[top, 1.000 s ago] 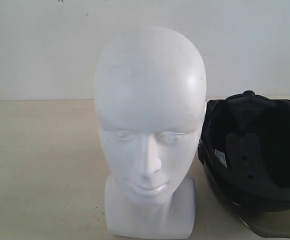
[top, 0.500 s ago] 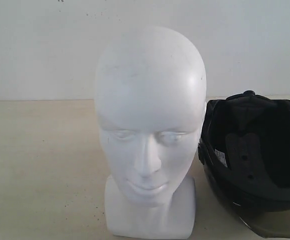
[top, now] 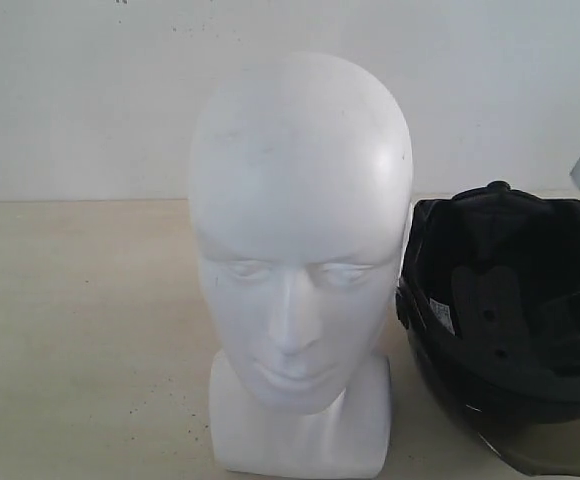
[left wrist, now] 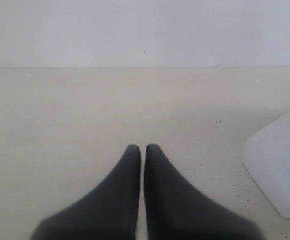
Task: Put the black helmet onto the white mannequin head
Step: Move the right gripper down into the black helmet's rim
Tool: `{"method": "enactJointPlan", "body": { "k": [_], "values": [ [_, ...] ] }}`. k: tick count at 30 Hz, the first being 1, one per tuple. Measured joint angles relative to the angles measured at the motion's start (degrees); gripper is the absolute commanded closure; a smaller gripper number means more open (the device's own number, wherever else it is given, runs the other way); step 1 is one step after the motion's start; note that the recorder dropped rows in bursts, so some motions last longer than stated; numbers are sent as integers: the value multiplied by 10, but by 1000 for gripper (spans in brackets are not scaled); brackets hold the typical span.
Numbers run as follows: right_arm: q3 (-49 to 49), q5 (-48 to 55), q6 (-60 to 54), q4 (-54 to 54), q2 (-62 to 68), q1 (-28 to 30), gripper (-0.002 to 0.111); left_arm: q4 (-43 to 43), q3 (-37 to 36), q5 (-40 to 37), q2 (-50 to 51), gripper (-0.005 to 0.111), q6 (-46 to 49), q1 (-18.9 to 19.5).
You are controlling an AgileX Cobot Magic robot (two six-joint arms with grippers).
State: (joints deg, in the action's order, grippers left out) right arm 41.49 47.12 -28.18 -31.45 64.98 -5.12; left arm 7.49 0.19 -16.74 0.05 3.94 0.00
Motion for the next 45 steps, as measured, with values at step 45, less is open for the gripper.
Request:
{"method": "enactJointPlan", "body": {
  "k": [45],
  "values": [
    [-14, 99, 502, 539, 31, -193, 109, 0, 0, 0, 0, 102, 0, 0]
  ]
}}
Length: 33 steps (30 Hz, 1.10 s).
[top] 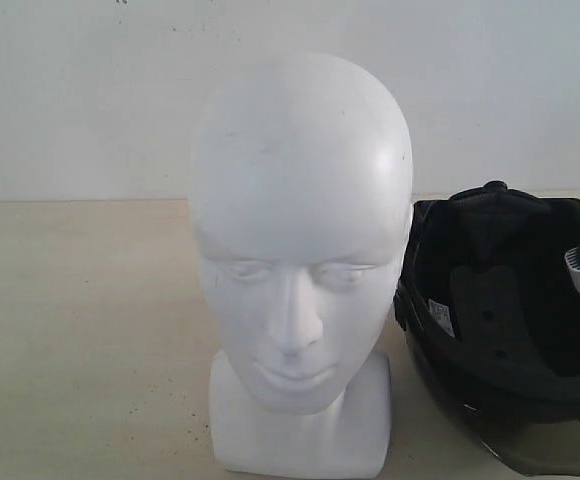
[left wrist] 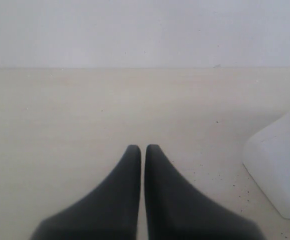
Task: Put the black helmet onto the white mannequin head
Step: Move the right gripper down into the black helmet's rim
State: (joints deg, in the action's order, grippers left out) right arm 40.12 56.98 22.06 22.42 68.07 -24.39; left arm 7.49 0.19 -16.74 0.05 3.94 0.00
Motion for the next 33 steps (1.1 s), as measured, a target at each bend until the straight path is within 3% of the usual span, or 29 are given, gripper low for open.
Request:
{"method": "enactJointPlan", "body": {
  "k": [11, 33],
  "values": [
    [-4, -64, -21, -37, 27, 70, 109, 0, 0, 0, 0, 102, 0, 0],
    [-3, -84, -17, -9, 79, 72, 109, 0, 0, 0, 0, 102, 0, 0]
  ]
}}
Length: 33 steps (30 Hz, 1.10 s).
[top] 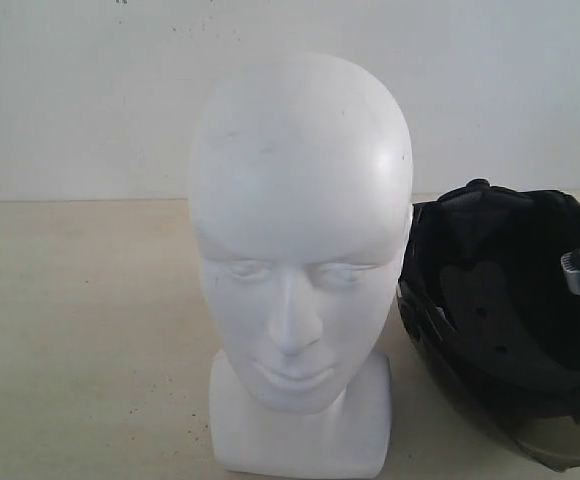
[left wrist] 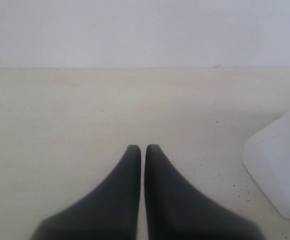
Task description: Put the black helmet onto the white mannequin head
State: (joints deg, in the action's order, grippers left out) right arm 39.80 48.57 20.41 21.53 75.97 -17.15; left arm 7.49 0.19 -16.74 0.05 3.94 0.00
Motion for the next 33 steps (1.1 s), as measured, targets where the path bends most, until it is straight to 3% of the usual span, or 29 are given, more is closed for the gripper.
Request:
{"method": "enactJointPlan", "body": {
  "k": [8, 14, 19, 22, 27, 33],
  "values": [
    [76, 64, -15, 15, -12, 0, 109, 0, 0, 0, 0, 102, 0, 0],
    [109, 55, -187, -138, -23, 0, 109, 0, 0, 0, 0, 102, 0, 0],
    [109, 26, -236, -199, -23, 0, 108, 0, 0, 0, 0, 102, 0, 0],
    [109, 6, -270, -230, -23, 0, 97, 0, 0, 0, 0, 102, 0, 0],
    [110, -18, -335, -317, -23, 0, 50, 0, 0, 0, 0, 102, 0, 0],
    [110, -23, -368, -337, 7, -35, 49, 0, 0, 0, 0, 102, 0, 0]
  ]
}}
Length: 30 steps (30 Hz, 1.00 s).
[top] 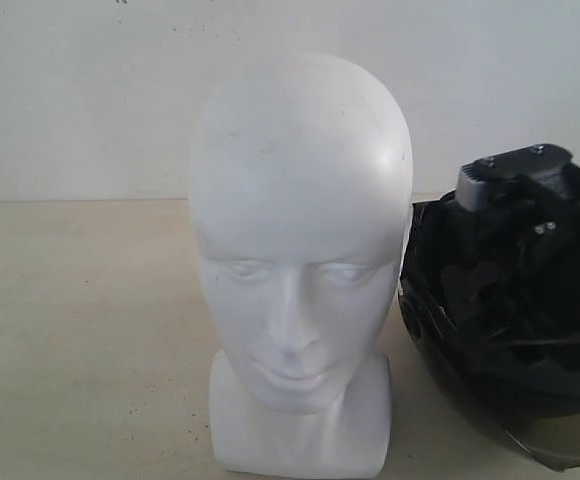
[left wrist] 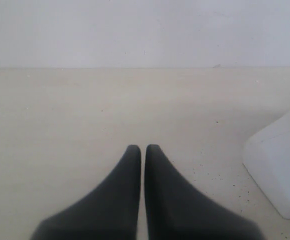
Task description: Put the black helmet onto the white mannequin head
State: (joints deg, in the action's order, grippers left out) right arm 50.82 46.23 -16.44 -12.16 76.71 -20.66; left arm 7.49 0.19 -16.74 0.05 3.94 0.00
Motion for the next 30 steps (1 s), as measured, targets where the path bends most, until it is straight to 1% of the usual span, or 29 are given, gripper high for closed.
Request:
{"method": "enactJointPlan", "body": {
  "k": [3, 5, 7, 18, 24, 30],
  "values": [
    [0, -22, 13, 21, 24, -38, 49, 0, 0, 0, 0, 102, 0, 0],
    [0, -43, 49, 43, 34, -57, 49, 0, 0, 0, 0, 102, 0, 0],
    [0, -55, 85, 71, 36, -65, 49, 0, 0, 0, 0, 102, 0, 0],
    [1, -66, 137, 141, 37, -73, 49, 0, 0, 0, 0, 102, 0, 0],
    [3, -4, 193, 224, 40, -73, 49, 0, 0, 0, 0, 102, 0, 0],
    [4, 33, 211, 237, 40, -73, 49, 0, 0, 0, 0, 102, 0, 0]
  ]
}}
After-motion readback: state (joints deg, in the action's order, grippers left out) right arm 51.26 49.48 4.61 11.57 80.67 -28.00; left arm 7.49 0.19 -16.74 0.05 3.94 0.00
